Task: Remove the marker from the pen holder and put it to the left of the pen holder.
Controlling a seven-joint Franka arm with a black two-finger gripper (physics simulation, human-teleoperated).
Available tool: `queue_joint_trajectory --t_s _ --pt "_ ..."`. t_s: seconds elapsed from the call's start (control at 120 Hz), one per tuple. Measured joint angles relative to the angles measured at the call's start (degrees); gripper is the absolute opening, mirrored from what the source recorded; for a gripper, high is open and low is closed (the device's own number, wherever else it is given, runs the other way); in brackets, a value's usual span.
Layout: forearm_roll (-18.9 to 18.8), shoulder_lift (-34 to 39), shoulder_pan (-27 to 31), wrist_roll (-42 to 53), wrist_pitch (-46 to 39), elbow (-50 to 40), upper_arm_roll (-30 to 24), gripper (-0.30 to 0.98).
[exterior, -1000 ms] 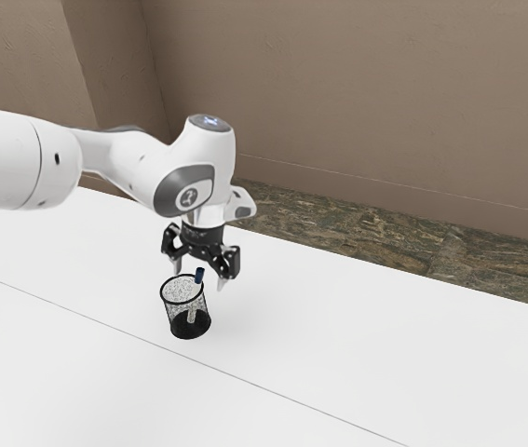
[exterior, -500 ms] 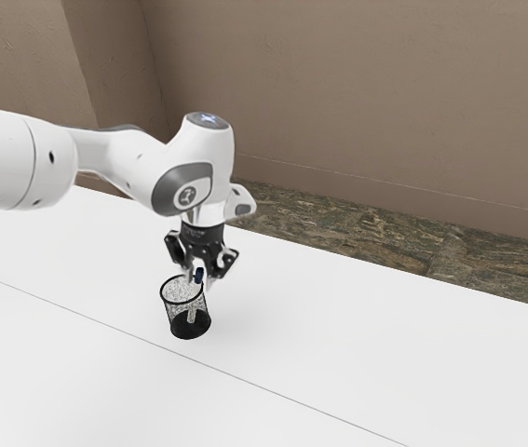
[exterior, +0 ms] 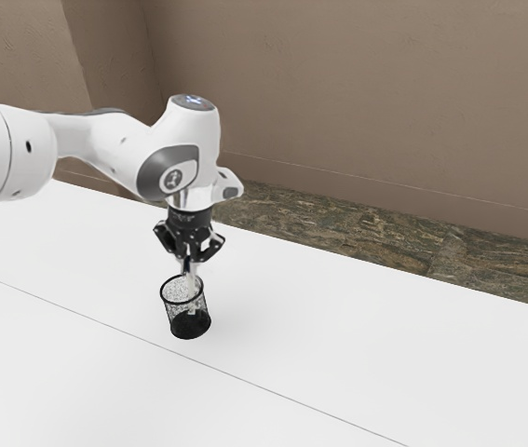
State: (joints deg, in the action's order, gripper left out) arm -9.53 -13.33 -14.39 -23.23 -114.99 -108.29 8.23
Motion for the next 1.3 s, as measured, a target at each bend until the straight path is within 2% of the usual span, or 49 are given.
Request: queue_joint_trajectory --t_s 0.258,0.383,0.592,0.775,0.925,1.033,1.208,1.3 --pt "-2.06 12.59 -0.99 -1.16 7.54 1.36 0.08 -0.10" --pt "-3.24 13.34 -2.44 -1.38 9.80 2.89 1.28 -0.10" --pt "-3.71 12.23 -1.27 -1.54 11.55 2.09 1.49 -0.10" --pt "-3.76 11.71 7.11 -1.57 12.16 2.06 2.56 -0.10" --pt "-2.12 5.40 22.91 -1.36 9.37 1.57 3.01 -0.10" --pt "-0.91 3.69 23.71 -1.25 6.97 0.48 3.05 -0.10" --pt "0.53 3.38 23.27 -0.78 4.86 -0.09 3.00 0.27" --pt "0.82 4.50 22.78 -0.49 4.53 -0.12 2.83 0.42"
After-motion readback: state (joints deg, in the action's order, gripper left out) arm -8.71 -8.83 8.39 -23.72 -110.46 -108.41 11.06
